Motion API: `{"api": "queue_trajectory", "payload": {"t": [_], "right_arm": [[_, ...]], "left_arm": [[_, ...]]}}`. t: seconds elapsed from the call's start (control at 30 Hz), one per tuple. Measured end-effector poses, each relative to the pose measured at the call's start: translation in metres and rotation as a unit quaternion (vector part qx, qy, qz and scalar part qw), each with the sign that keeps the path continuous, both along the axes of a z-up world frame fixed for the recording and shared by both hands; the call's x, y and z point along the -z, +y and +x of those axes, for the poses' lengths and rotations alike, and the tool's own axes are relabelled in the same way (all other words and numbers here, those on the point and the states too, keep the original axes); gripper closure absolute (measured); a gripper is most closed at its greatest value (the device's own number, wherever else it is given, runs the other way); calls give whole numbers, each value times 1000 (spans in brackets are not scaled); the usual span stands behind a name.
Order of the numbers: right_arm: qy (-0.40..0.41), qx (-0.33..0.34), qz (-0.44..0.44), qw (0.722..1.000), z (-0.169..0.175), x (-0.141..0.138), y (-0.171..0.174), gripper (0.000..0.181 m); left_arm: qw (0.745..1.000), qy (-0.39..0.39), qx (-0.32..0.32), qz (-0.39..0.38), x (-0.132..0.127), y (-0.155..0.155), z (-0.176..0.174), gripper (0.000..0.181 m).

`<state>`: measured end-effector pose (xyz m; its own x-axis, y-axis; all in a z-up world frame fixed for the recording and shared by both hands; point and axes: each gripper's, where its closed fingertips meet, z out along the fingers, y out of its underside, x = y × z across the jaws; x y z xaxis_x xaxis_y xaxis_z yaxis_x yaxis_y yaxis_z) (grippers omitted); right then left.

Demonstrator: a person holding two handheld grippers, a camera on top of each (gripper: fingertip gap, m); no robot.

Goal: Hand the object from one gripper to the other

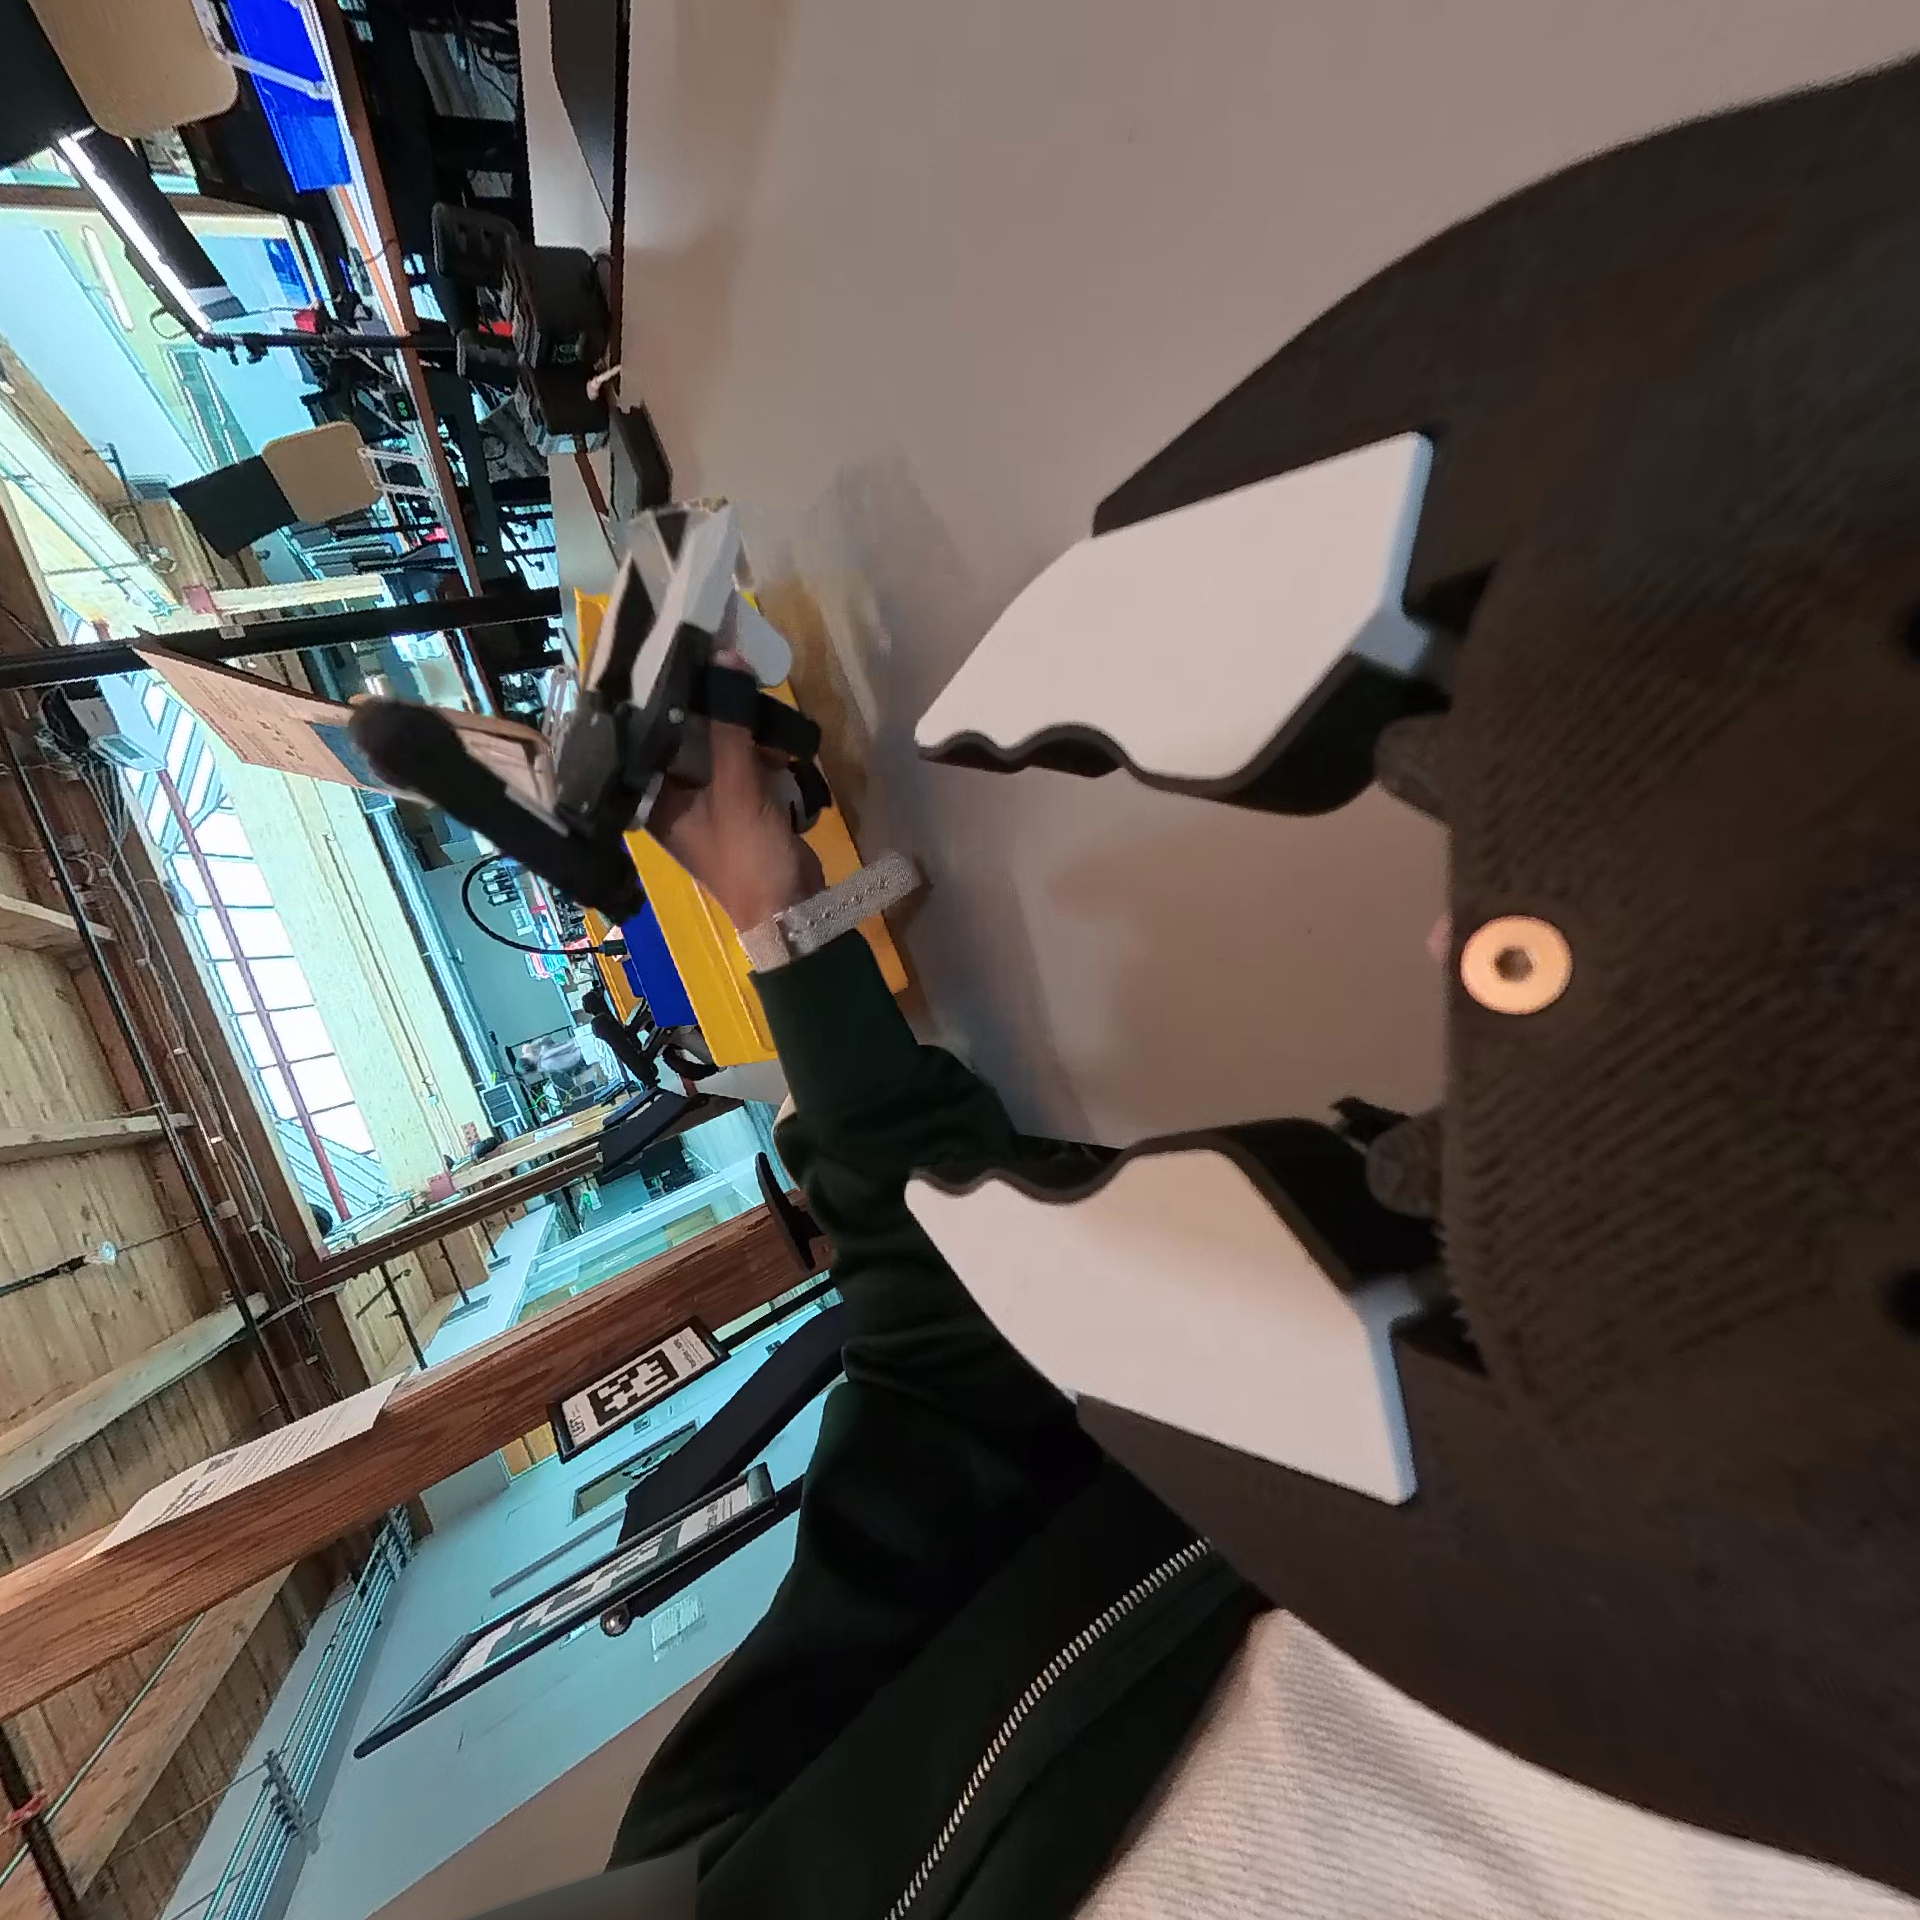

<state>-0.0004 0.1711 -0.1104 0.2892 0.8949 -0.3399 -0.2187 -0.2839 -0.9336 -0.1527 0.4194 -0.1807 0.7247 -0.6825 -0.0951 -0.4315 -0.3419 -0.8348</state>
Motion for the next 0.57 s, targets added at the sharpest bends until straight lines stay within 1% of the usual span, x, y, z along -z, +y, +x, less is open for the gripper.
{"api": "queue_trajectory", "payload": {"t": [0.03, 0.07, 0.1, 0.17, 0.23, 0.3, 0.37, 0.43, 0.5, 0.53, 0.57], "right_arm": [[-1, 1, 1, 1000, 1, 0, 0, 109], [-2, 3, 3, 1000, 2, 0, 1, 109], [-5, 6, 7, 1000, 3, -1, 2, 109], [-11, 14, 18, 1000, 6, -3, 3, 109], [-24, 26, 37, 999, 10, -5, 4, 109], [-48, 40, 72, 995, 15, -8, 6, 109], [-80, 56, 120, 988, 19, -11, 6, 111], [-114, 61, 180, 975, 22, -14, 1, 113], [-167, 65, 257, 950, 24, -14, -5, 114], [-194, 63, 296, 933, 24, -12, -8, 114], [-220, 58, 330, 916, 24, -10, -12, 116]], "left_arm": [[999, -20, 24, 14, -11, -7, 11, 127], [997, -40, 52, 27, -21, -16, 23, 127], [993, -65, 93, 39, -31, -29, 37, 127], [980, -104, 157, 57, -49, -53, 60, 127], [956, -160, 241, 47, -64, -85, 83, 127], [930, -227, 289, 7, -78, -111, 101, 127], [889, -296, 347, -52, -91, -138, 117, 127], [838, -342, 406, -123, -98, -167, 129, 128], [789, -349, 465, -197, -99, -197, 137, 128], [770, -336, 491, -230, -96, -211, 140, 128], [758, -317, 511, -252, -91, -224, 143, 127]]}}
